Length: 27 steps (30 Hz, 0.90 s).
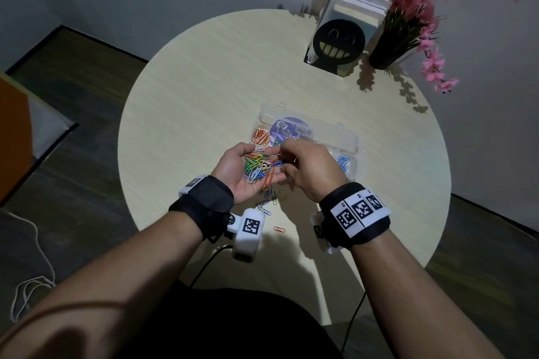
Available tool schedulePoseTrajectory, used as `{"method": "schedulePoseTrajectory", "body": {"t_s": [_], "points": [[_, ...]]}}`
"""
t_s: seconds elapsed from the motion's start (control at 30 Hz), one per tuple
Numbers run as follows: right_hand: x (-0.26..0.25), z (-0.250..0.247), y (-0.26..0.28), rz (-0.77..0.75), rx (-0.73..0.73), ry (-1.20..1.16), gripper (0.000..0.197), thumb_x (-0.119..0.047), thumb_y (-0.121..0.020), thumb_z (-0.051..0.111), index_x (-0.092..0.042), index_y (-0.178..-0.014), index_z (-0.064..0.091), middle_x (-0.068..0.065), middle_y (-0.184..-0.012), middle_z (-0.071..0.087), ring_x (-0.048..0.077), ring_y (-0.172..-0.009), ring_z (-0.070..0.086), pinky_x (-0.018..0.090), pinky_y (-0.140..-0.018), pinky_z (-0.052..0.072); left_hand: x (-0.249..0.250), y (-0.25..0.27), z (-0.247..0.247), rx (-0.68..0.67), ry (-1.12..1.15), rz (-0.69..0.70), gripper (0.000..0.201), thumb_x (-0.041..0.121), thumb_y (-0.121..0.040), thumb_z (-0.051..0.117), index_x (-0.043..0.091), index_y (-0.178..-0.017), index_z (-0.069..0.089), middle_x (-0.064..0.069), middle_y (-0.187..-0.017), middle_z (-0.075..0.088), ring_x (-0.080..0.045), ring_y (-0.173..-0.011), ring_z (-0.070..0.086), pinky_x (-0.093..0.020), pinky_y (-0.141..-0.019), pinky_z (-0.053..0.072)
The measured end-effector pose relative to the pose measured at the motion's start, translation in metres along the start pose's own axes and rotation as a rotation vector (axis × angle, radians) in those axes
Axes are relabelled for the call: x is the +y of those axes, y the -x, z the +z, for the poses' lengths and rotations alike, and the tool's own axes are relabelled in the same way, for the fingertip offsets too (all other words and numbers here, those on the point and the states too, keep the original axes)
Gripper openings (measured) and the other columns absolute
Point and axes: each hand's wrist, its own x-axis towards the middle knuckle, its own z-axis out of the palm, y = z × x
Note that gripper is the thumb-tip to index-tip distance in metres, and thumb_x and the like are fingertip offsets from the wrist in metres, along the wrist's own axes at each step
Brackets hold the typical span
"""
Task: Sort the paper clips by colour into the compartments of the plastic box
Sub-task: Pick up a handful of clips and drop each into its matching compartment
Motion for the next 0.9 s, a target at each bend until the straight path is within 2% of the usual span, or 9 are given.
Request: {"method": "schedulePoseTrajectory", "body": {"t_s": [0.07, 0.17, 0.33, 0.47, 0.63, 0.77, 0.9], "points": [[0.001, 0.000, 0.000, -0.024, -0.013, 0.003, 0.026, -0.009, -0.080, 0.066, -0.018, -0.104, 0.067, 0.006, -0.096, 0.063, 0.023, -0.094, 0.057, 0.029, -0.076, 0.042, -0.001, 0.001, 0.003, -0.015, -0.003, -0.002, 0.059, 0.026, -0.096, 0.028, -0.008, -0.083, 0.074, -0.029, -0.098, 0.067, -0.040, -0.085, 0.068, -0.054, -0.082, 0.050], [0.001, -0.001, 0.000, -0.037, -0.008, 0.019, 0.031, -0.009, -0.081, 0.066, -0.019, -0.110, 0.068, 0.007, -0.093, 0.061, 0.024, -0.092, 0.057, 0.025, -0.073, 0.036, -0.001, 0.004, 0.006, -0.019, 0.002, -0.010, 0.060, 0.026, -0.096, 0.027, -0.010, -0.082, 0.073, -0.029, -0.093, 0.068, -0.040, -0.080, 0.070, -0.053, -0.077, 0.053], [0.004, -0.001, 0.000, -0.019, -0.059, 0.102, 0.014, -0.012, -0.086, 0.059, -0.009, -0.099, 0.065, 0.008, -0.096, 0.057, 0.026, -0.095, 0.055, 0.031, -0.076, 0.039, -0.003, 0.006, 0.009, -0.022, 0.040, -0.026, 0.059, 0.025, -0.097, 0.027, -0.013, -0.085, 0.071, -0.032, -0.098, 0.066, -0.043, -0.083, 0.069, -0.053, -0.073, 0.054], [0.004, -0.002, 0.002, 0.031, -0.063, 0.086, 0.017, -0.011, -0.085, 0.059, -0.009, -0.101, 0.065, 0.007, -0.097, 0.056, 0.023, -0.093, 0.052, 0.028, -0.074, 0.036, -0.005, 0.004, 0.010, -0.011, 0.032, -0.046, 0.056, 0.026, -0.096, 0.028, -0.012, -0.092, 0.070, -0.033, -0.101, 0.065, -0.044, -0.085, 0.068, -0.056, -0.076, 0.052], [0.006, -0.001, 0.005, 0.063, -0.096, 0.128, 0.008, -0.010, -0.083, 0.056, -0.010, -0.090, 0.061, 0.007, -0.097, 0.052, 0.025, -0.093, 0.053, 0.031, -0.071, 0.040, -0.012, 0.002, 0.012, 0.020, 0.010, -0.053, 0.048, 0.027, -0.096, 0.028, -0.009, -0.107, 0.058, -0.032, -0.099, 0.066, -0.042, -0.082, 0.069, -0.055, -0.074, 0.053], [0.011, 0.002, 0.009, 0.056, -0.094, 0.111, 0.009, -0.012, -0.081, 0.055, -0.017, -0.087, 0.058, 0.001, -0.089, 0.042, 0.020, -0.082, 0.047, 0.035, -0.069, 0.045, -0.014, 0.002, 0.013, 0.007, -0.018, -0.068, 0.049, 0.028, -0.097, 0.026, -0.007, -0.105, 0.059, -0.030, -0.095, 0.067, -0.040, -0.077, 0.070, -0.049, -0.069, 0.056], [0.017, -0.005, 0.012, 0.027, -0.060, 0.028, 0.005, -0.010, -0.077, 0.059, -0.015, -0.076, 0.057, 0.001, -0.081, 0.048, 0.019, -0.077, 0.047, 0.031, -0.065, 0.038, -0.016, -0.002, 0.011, -0.007, -0.024, -0.058, 0.055, 0.027, -0.096, 0.027, -0.010, -0.096, 0.068, -0.031, -0.097, 0.066, -0.041, -0.081, 0.069, -0.049, -0.072, 0.056]]}}
